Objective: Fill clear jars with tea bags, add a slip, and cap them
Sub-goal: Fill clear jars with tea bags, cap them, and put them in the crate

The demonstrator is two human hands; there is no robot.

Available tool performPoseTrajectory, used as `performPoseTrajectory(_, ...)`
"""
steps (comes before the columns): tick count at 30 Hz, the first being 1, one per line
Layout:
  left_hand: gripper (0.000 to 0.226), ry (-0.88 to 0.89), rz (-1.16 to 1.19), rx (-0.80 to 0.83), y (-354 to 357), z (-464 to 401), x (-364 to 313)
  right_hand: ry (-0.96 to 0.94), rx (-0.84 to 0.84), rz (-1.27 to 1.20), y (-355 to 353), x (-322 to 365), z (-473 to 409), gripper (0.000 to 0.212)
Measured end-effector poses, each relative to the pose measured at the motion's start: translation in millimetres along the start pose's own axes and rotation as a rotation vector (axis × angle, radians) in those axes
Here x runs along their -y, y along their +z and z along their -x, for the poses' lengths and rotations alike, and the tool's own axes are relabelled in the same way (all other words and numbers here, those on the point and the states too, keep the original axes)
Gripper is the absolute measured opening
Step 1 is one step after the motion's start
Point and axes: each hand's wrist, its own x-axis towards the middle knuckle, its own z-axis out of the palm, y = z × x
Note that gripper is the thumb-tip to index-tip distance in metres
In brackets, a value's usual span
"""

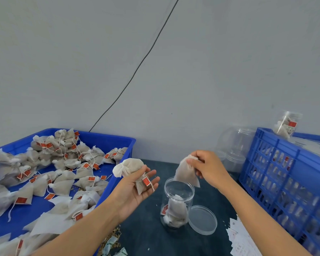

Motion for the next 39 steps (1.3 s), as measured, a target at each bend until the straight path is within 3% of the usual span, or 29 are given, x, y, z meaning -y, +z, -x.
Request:
performPoseTrajectory(4,0.041,0.035,-0.088,-0.072,-2,-2,2,-0.019,0.143,0.359,12,-10,4,0.005)
performPoseTrajectory(9,0.021,0.036,-0.193,-0.116,-5,-6,5,-0.150,0.325,0.696,29,-1,7,0.014)
performPoseTrajectory(13,0.019,0.031,-0.229,-0.111,-4,-5,5,-0.080,0.516,0.795,40,0,3,0.015)
performPoseTrajectory(17,0.020,0.029,-0.231,-0.106,-3,-4,4,-0.078,0.602,0.891,41,1,-4,0.023)
performPoseTrajectory(19,0.019,0.030,-0.247,-0.090,-2,-3,4,-0.118,0.563,0.909,39,6,-5,0.025)
performPoseTrajectory(21,0.019,0.034,-0.268,-0.066,-2,-3,4,-0.183,0.356,0.823,35,12,-5,0.025)
performPoseTrajectory(23,0.020,0.028,-0.302,-0.034,-2,-3,4,-0.185,0.143,0.506,34,21,-5,0.022)
performPoseTrajectory(25,0.027,0.014,-0.331,0.001,-1,-1,4,-0.153,0.158,0.089,36,34,-2,0.021)
performPoseTrajectory(27,0.039,-0.002,-0.311,0.053,0,1,4,-0.137,0.319,-0.109,41,42,1,0.035)
performPoseTrajectory(30,0.035,-0.015,-0.308,0.132,0,2,3,-0.195,0.505,-0.121,48,48,6,0.053)
performPoseTrajectory(32,0.025,-0.006,-0.388,0.152,-3,1,4,-0.238,0.556,-0.150,53,49,8,0.051)
performPoseTrajectory(39,0.031,-0.002,-0.547,0.194,-4,-2,7,-0.210,0.327,-0.134,59,44,11,0.015)
